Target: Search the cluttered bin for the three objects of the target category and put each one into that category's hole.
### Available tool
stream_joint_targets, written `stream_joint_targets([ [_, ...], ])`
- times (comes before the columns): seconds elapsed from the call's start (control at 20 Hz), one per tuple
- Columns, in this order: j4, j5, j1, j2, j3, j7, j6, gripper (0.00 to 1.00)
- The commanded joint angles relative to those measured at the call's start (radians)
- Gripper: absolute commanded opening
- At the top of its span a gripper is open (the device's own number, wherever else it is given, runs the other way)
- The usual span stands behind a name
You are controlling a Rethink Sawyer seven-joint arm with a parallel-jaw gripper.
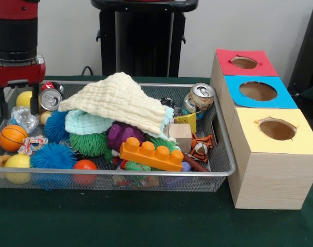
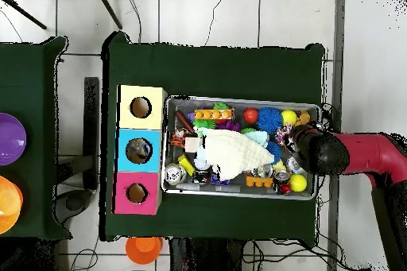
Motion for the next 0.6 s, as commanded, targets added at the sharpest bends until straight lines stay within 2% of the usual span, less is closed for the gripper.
stream_joint_targets([
  [0.05,-0.063,-0.066,0.033,0.032,-0.089,-0.207,0.176,1.00],
  [0.35,-0.054,-0.056,0.049,0.047,-0.114,-0.213,0.213,1.00],
  [0.6,-0.033,-0.041,0.025,0.058,-0.103,-0.225,0.198,1.00],
])
